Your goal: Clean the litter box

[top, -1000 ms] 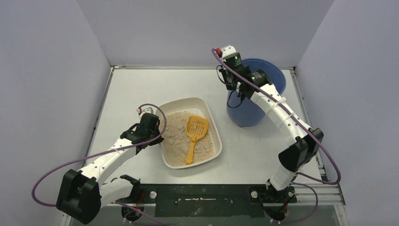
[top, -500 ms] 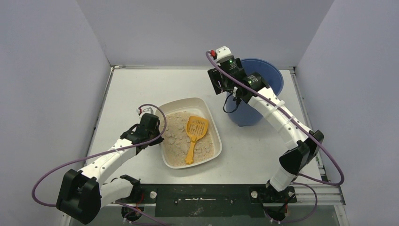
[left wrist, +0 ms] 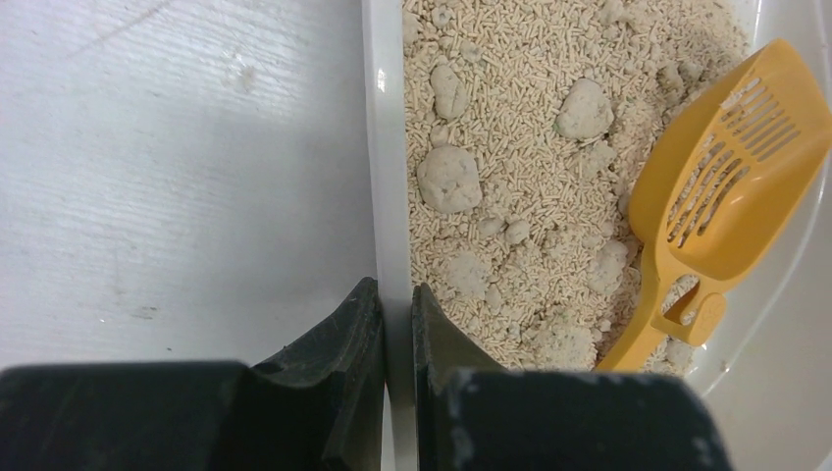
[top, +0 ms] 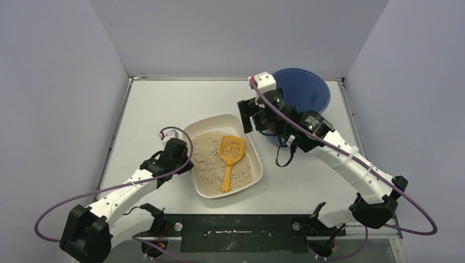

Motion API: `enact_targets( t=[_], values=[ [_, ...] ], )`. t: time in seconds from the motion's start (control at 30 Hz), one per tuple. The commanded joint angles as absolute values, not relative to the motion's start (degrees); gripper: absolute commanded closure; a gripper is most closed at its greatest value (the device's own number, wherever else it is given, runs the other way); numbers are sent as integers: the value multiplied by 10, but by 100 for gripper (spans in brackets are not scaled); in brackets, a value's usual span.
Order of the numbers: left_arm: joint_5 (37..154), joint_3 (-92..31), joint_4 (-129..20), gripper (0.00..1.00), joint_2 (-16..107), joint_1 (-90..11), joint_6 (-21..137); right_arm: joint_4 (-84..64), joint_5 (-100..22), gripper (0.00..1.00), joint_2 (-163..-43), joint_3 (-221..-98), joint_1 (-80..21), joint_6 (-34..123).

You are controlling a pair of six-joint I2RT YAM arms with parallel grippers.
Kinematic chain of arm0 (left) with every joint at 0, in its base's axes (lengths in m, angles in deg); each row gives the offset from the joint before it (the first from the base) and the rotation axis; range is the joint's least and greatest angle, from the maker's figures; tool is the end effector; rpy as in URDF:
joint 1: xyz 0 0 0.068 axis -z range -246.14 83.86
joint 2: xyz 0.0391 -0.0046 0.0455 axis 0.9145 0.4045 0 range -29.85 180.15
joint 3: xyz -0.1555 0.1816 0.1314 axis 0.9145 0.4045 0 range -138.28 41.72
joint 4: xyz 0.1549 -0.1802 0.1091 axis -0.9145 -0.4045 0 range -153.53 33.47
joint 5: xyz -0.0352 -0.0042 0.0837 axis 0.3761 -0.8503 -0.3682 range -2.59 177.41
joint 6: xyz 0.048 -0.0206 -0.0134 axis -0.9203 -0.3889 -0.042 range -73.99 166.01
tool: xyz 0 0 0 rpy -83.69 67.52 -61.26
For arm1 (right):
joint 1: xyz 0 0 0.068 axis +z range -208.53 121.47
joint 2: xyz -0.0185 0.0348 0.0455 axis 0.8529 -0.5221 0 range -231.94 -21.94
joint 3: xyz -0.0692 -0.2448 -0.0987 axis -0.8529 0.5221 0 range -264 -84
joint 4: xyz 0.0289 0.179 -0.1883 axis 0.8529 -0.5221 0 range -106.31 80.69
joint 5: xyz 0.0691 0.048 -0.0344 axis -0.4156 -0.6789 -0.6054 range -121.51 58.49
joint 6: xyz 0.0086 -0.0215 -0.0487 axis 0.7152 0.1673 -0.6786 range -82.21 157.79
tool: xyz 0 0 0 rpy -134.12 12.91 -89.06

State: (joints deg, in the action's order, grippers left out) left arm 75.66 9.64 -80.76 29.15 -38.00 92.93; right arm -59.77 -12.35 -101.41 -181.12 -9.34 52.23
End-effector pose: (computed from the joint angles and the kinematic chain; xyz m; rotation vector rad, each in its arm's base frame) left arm 0.1780 -0.0870 0.1975 -0.4901 2.4167 -0.3282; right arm 0.1901 0.2024 0.4462 -0.4457 2.0756 0.3042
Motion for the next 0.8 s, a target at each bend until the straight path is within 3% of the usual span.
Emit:
enact_targets(
  t=[0.0, 0.2, 0.53, 0.77],
  values=[
    [748, 103, -770, 100, 252, -332, 1013, -572, -117, 17, -996, -1735, -28, 609],
    [729, 127, -754, 100, 234, -311, 1092, -537, -68, 16, -983, -1628, 41, 711],
    [738, 148, -698, 100, 250, -290, 1153, -447, -46, 16, -976, -1495, 74, 844],
    [739, 126, -726, 72, 257, -285, 1125, -387, -23, 17, -998, -1451, 74, 888]
  ],
)
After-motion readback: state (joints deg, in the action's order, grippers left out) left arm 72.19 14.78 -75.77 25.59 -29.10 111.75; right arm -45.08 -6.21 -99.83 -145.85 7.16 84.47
